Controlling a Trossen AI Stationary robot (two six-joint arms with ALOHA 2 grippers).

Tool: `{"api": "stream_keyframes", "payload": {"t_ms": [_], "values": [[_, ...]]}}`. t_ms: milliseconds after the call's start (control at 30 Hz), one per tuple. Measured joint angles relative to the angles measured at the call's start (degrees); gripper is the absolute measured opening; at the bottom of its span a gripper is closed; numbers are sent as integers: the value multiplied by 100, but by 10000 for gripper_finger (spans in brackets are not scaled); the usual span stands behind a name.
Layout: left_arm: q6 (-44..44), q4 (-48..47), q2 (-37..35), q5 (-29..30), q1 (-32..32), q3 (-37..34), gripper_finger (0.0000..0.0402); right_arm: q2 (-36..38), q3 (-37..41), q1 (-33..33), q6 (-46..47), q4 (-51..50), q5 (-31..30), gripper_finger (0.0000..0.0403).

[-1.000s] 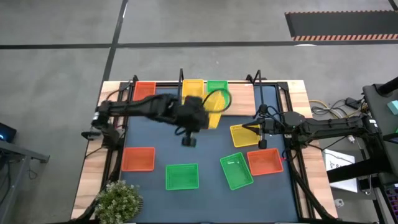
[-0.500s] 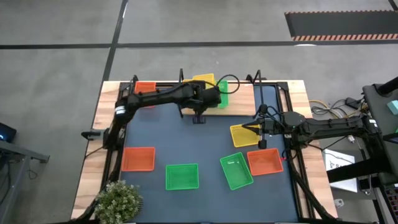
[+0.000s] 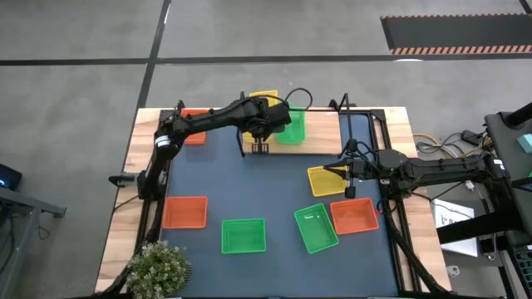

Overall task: Stack baskets on shelf by color
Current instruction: Stack the left yellow bin on top of the yellow bin on the shelf

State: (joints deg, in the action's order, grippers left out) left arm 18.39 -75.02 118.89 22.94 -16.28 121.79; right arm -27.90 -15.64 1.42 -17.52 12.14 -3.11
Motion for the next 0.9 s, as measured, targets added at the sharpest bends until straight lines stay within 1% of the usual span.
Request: {"api": "stream_keyframes", "payload": {"t_ms": [500,700,900], "values": [[-154,-144,260,-37,-189,-51,0,0,0,-1,0,-1,-2,9],[-160,-111,260,-48,-198,-263,0,1,0,1,-2,-13,-2,9],[-174,-80,284,-201,-198,-425,0,0,0,1,0,-15,-4,9]]}}
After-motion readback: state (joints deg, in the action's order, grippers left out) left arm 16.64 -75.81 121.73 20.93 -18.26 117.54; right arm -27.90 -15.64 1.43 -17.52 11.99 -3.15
